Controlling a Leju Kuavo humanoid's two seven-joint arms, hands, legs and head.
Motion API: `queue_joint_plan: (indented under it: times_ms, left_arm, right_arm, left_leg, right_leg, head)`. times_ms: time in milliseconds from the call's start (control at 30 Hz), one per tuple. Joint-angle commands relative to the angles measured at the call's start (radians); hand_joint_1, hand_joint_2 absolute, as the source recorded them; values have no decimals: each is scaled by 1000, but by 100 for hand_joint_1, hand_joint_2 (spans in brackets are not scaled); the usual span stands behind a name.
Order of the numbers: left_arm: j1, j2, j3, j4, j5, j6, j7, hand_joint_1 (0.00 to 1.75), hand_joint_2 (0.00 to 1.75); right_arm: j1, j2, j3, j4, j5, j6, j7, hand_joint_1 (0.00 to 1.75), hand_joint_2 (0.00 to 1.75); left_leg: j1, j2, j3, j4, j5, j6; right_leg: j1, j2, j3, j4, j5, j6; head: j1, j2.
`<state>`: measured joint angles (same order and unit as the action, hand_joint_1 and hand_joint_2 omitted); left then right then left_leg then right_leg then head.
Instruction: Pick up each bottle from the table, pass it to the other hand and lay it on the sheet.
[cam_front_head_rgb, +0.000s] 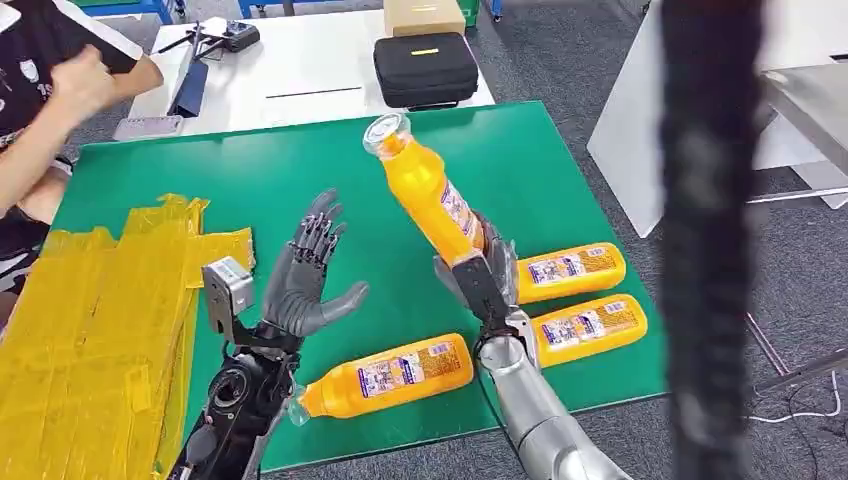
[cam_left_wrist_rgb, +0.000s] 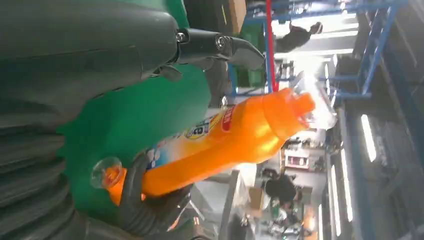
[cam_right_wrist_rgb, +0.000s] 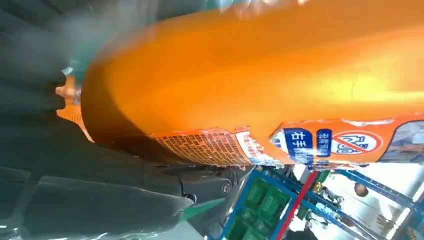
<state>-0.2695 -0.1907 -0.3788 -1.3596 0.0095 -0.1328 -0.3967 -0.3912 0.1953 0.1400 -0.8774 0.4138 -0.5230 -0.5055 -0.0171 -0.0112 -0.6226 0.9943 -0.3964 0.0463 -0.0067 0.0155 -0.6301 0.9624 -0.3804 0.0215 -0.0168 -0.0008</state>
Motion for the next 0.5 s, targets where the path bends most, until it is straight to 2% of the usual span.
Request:
queue_joint_plan:
  times_ms: [33, 167, 233, 333, 500]
  left_arm:
    - [-92, 30, -82, 105, 9, -31, 34, 0, 175]
    - [-93, 30, -83, 106, 9, -33, 36, 0, 175]
    - [-101, 26, -90, 112, 8, -33, 40, 0, 175]
    - [-109, 24, -95, 120, 8, -30, 42, 0, 175]
    - [-117, 25, -89, 149, 24, -24, 40, 0, 175]
  right_arm:
    - [-15, 9, 89, -10, -21, 79, 7, 175, 175]
    - [-15, 10, 95, -11, -20, 86, 7, 175, 175]
    - [-7, 10, 133, -29, -43, 205, 0, 175, 175]
    - [12, 10, 190, -58, -49, 305, -31, 175, 175]
    - [37, 6, 252, -83, -28, 349, -57, 175, 175]
  left_leg:
    - [1, 1, 4, 0, -2, -3]
    - [1, 0, 3, 0, -2, -3]
    - [1, 1, 5, 1, -3, -4]
    - [1, 1, 4, 1, -3, -4]
    - [2, 0, 6, 1, -3, -5]
  right_leg:
    - [1, -1, 4, 0, -2, -1]
    - [1, -1, 3, 0, -2, -1]
    - [1, -1, 5, 1, -3, -1]
    - [1, -1, 4, 1, -2, -1]
    - [2, -3, 6, 1, -4, -1]
  head:
    - [0, 0]
    - [0, 0]
    - [0, 0]
    - [0, 0]
    - [0, 0]
